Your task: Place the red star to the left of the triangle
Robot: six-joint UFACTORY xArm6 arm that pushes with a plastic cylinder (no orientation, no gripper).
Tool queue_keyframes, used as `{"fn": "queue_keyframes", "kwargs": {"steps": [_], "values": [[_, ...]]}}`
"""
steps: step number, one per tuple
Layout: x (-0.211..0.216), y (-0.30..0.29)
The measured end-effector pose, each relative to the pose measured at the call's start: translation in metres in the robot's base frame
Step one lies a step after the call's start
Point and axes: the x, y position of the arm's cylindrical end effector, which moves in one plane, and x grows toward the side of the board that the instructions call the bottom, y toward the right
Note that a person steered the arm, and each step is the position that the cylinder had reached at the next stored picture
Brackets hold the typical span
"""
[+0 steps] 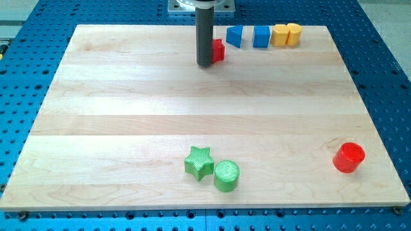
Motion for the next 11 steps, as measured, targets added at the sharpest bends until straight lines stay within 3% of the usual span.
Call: {"fn": "queue_keyframes", "kwargs": {"steps": [2, 4, 6, 8, 11], "values": [[0.0, 0.009], [0.026, 0.028], [-0.008, 0.024], [-0.014, 0.006], [-0.026, 0.032]]}}
